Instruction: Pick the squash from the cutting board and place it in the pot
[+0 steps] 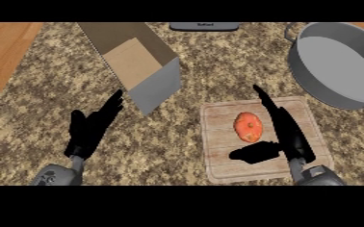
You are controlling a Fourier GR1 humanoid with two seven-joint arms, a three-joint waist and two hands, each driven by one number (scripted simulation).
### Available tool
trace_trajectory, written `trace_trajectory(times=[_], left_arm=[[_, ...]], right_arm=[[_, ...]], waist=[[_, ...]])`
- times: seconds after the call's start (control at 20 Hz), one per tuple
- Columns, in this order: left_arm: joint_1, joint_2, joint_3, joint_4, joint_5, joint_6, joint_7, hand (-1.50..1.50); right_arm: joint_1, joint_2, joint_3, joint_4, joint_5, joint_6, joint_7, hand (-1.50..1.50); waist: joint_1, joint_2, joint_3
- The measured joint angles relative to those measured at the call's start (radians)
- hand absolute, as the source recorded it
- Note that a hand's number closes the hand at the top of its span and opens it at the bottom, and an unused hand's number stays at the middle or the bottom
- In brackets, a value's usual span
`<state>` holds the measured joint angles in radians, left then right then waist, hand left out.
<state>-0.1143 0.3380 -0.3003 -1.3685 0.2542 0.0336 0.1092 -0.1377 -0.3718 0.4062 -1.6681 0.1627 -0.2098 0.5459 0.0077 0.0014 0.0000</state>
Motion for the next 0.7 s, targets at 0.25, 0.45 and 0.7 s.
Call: trace_trajectory(times=[0.25, 0.45, 0.7], left_arm=[[0.008, -0.036, 0.027, -0.002, -0.039, -0.012, 0.009, 0.00], [0.013, -0.049, 0.054, -0.014, -0.061, -0.036, 0.030, 0.00], [0.011, -0.076, 0.076, -0.011, -0.091, -0.045, 0.039, 0.00]], right_arm=[[0.042, 0.010, -0.065, 0.086, 0.020, 0.045, -0.115, -1.50], [0.059, 0.017, -0.132, 0.134, 0.031, 0.069, -0.211, -1.50], [0.119, 0.039, -0.184, 0.156, -0.003, 0.110, -0.341, -1.50]], waist=[[-0.006, -0.001, 0.000], [-0.007, -0.001, 0.000], [-0.009, -0.002, 0.000]])
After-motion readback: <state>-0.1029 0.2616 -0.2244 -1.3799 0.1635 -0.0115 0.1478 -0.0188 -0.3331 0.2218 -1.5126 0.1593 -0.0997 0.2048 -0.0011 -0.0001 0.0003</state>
